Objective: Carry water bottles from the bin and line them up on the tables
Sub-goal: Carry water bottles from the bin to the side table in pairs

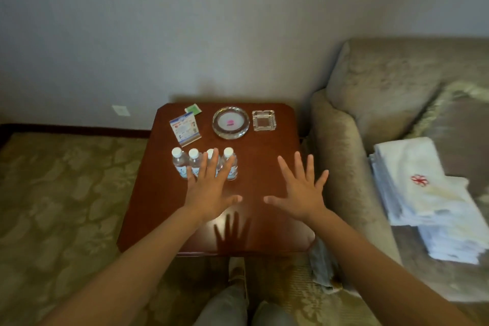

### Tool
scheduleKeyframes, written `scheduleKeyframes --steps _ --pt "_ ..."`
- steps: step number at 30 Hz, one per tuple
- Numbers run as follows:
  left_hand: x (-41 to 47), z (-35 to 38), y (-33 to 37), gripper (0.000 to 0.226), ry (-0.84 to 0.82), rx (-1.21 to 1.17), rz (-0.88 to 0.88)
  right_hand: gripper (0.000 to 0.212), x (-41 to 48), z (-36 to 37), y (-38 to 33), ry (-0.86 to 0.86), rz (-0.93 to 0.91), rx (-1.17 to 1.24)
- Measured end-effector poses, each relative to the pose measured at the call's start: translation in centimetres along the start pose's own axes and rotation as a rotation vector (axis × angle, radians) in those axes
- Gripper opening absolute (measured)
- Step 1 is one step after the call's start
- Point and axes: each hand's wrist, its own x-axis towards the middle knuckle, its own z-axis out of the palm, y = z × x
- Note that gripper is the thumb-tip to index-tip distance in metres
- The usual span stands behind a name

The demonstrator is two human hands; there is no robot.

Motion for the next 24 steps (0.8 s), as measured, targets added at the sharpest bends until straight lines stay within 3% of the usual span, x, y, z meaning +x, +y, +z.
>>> scheduleKeyframes --steps 10,24 --pt "-0.6 -3.7 9.0 0.099 -0.073 0.162 0.246 0.11 -9.1 -4.6 7.6 0.168 0.309 0.183" --pt "1.8 -3.5 24.2 0.098 -0.225 0.349 0.882 0.11 -22.1 -3.2 12.4 0.337 0.914 0.4"
